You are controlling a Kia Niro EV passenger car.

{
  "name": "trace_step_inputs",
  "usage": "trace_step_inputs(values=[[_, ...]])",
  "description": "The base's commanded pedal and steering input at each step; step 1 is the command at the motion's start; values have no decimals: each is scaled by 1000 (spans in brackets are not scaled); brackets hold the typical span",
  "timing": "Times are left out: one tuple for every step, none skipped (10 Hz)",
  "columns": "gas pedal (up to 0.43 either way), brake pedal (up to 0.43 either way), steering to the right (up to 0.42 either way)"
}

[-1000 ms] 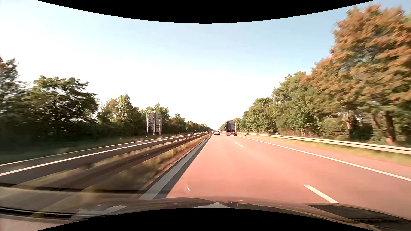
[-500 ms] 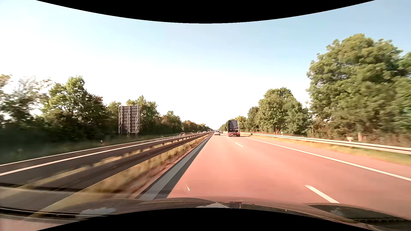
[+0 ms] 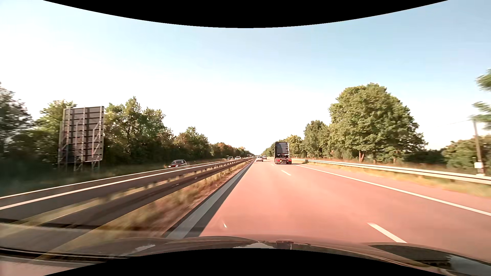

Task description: Follow the waypoints while adhering to traffic rules and regulations

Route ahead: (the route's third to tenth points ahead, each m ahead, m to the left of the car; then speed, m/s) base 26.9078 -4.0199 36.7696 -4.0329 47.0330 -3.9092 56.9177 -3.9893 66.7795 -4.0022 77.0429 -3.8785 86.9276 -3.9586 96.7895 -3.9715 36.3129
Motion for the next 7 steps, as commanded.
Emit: trace_step_inputs(values=[[488, 6, -2], [488, 6, -2], [488, 6, -2], [488, 6, -3], [480, 6, -2], [469, 6, -2], [449, 6, -2]])
